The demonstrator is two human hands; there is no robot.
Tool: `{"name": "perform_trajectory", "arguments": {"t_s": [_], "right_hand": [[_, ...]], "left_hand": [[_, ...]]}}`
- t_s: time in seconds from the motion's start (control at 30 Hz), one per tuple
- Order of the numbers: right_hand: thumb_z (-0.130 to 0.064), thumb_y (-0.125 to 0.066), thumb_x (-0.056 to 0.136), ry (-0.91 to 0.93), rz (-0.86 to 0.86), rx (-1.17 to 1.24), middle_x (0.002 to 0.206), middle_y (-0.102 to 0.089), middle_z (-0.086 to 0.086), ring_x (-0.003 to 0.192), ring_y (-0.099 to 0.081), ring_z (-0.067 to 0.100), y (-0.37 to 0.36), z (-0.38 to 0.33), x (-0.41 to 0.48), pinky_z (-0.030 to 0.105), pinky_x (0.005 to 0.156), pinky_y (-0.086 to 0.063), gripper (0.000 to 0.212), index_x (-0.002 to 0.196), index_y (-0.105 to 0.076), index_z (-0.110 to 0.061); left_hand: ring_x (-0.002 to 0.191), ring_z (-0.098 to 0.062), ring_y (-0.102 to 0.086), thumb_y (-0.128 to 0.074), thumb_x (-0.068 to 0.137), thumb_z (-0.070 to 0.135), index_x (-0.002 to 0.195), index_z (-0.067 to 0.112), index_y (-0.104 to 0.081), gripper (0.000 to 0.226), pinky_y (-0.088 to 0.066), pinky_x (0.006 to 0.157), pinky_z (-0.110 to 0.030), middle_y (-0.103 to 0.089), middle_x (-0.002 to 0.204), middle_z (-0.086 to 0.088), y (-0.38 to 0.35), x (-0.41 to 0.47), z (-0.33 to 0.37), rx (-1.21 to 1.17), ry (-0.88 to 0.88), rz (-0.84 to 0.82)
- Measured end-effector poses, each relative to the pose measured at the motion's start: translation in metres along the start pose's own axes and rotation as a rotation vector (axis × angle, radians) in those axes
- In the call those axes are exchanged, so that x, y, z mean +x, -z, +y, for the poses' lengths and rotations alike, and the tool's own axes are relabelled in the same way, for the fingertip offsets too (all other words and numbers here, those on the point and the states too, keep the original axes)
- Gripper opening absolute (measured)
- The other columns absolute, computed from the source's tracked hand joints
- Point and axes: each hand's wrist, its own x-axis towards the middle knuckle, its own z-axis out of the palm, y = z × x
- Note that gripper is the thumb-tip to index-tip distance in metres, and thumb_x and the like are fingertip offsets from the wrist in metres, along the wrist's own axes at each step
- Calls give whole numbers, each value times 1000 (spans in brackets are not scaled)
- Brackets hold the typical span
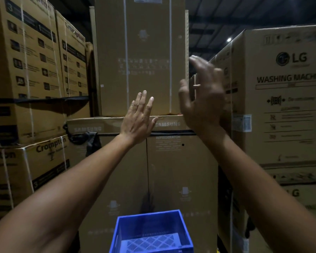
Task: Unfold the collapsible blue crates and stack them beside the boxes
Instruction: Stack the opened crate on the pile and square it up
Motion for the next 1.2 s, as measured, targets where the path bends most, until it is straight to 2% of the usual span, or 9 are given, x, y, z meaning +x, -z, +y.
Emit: {"name": "perform_trajectory", "arguments": {"t_s": [0.1, 0.23, 0.33, 0.5, 0.63, 0.8, 1.0, 1.13, 1.2], "right_hand": [[-26, -58, 84, -54, -283, -108, 147, -44, 13, 130, -44, 25, -51, 32, -37, 36, 93, -50, 64, 142, -42, -3], [-29, -60, 82, -71, -487, -225, 154, -34, 14, 137, -35, 27, -85, 84, -102, 44, 105, -42, 75, 148, -33, -5], [-31, -61, 83, -165, -665, -259, 154, -32, 12, 138, -33, 27, -102, 116, -175, 46, 103, -43, 76, 149, -30, -9], [-34, -63, 83, -355, -1061, -374, 155, -31, 10, 137, -34, 27, -101, 167, -330, 48, 97, -47, 79, 150, -28, -12], [-34, -59, 87, -452, -1362, -377, 159, -22, 9, 141, -28, 27, -85, 182, -454, 45, 102, -42, 76, 152, -24, -14], [-33, -59, 88, -492, -1696, -334, 161, -13, 13, 145, -20, 30, -70, 188, -593, 46, 109, -37, 80, 154, -19, -11], [-36, -60, 89, -478, -2059, -259, 161, -11, 15, 147, -13, 31, -71, 207, -729, 52, 114, -22, 78, 152, -20, -15], [-35, -67, 85, -486, -2240, -247, 160, -15, 15, 146, -17, 32, -77, 218, -786, 54, 113, -26, 77, 149, -28, -16], [-41, -66, 84, -444, -2227, -279, 154, -30, 12, 140, -29, 32, -80, 220, -801, 52, 107, -35, 69, 144, -38, -20]], "left_hand": [[150, -31, -5, -32, 99, 49, 152, 8, -21, 68, -20, 119, -49, -6, 161, -20, -15, 0, -2, -1, -16, -18], [150, -31, -6, -33, 99, 50, 152, 8, -20, 69, -23, 118, -50, -6, 161, -19, -56, -12, -10, -28, 24, -49], [150, -32, -7, -28, 98, 53, 153, 8, -20, 71, -23, 118, -49, -7, 161, -19, -102, -44, -9, -58, 64, -149], [148, -34, -14, -31, 95, 51, 151, 6, -26, 71, -27, 116, -47, -15, 160, -20, -206, -133, 5, -136, 115, -406], [148, -33, -14, -24, 93, 53, 152, 7, -24, 74, -25, 118, -46, -15, 160, -19, -293, -233, 30, -218, 216, -638], [150, -31, -8, -15, 93, 57, 154, 9, -17, 78, -20, 119, -46, -9, 161, -18, -376, -367, 71, -308, 318, -930], [150, -29, -7, -28, 101, 52, 155, 13, -10, 69, -12, 121, -40, -8, 162, -15, -462, -484, 98, -370, 439, -1234], [148, -25, -17, -26, 99, 57, 154, 18, -15, 68, -26, 116, -41, -16, 161, -10, -498, -529, 98, -417, 602, -1345], [139, -26, -37, -23, 98, 61, 152, 20, -23, 68, -42, 101, -42, -33, 155, -7, -509, -536, 98, -315, 570, -1352]]}}
